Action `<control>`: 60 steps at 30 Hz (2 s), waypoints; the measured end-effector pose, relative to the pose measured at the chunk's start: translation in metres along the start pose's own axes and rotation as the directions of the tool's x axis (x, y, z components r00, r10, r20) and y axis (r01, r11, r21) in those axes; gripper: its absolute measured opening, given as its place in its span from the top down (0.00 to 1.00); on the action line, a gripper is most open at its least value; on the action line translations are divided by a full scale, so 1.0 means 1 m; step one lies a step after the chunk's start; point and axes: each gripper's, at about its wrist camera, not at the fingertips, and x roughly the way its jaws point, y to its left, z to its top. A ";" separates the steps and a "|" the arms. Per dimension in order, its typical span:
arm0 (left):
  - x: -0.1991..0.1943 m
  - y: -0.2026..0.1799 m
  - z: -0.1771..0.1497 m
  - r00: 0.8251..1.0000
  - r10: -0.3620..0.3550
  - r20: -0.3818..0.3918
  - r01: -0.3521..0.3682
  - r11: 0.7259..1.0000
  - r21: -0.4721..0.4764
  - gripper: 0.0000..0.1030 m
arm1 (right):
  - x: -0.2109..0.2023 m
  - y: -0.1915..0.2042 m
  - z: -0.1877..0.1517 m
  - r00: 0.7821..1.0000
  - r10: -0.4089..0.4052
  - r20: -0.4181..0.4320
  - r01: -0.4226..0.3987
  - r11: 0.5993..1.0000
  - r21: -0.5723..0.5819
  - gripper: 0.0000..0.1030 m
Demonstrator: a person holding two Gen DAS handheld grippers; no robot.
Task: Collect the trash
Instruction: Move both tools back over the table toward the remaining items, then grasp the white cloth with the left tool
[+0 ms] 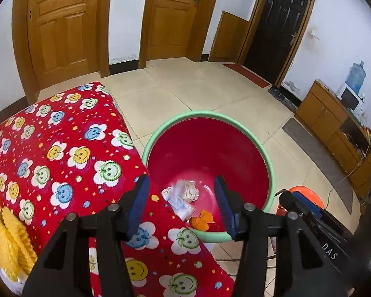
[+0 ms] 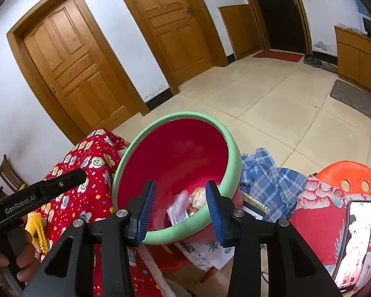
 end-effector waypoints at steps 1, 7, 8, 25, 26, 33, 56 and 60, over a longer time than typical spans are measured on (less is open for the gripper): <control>-0.003 0.002 -0.001 1.000 0.002 0.003 -0.002 1.000 -0.005 0.45 | -0.001 0.001 0.000 1.000 0.002 0.001 -0.002 1.000 0.000 0.58; -0.026 0.012 -0.007 0.999 0.028 0.037 -0.027 0.999 -0.029 0.37 | -0.011 0.010 -0.001 1.000 0.018 0.016 -0.018 1.000 -0.008 0.53; -0.031 0.015 -0.009 0.998 0.035 0.044 -0.033 0.999 -0.035 0.36 | -0.013 0.012 -0.002 1.000 0.021 0.018 -0.021 1.000 -0.009 0.52; -0.099 0.073 -0.044 0.983 0.160 0.093 -0.147 0.981 -0.130 0.32 | -0.034 0.060 -0.016 0.995 0.097 0.014 -0.096 0.993 -0.071 0.44; -0.102 0.078 -0.046 0.981 0.167 0.095 -0.153 0.979 -0.136 0.32 | -0.034 0.064 -0.018 0.995 0.101 0.010 -0.100 0.992 -0.075 0.43; -0.122 0.115 -0.065 0.968 0.231 0.094 -0.210 0.958 -0.198 0.32 | -0.034 0.087 -0.030 0.992 0.123 -0.013 -0.123 0.987 -0.106 0.42; -0.111 0.191 -0.120 0.940 0.335 -0.063 -0.337 0.888 -0.313 0.31 | -0.018 0.126 -0.053 0.983 0.147 -0.106 -0.164 0.971 -0.175 0.41; -0.106 0.198 -0.127 0.945 0.316 -0.077 -0.323 0.884 -0.338 0.32 | -0.016 0.129 -0.055 0.982 0.148 -0.118 -0.167 0.970 -0.179 0.41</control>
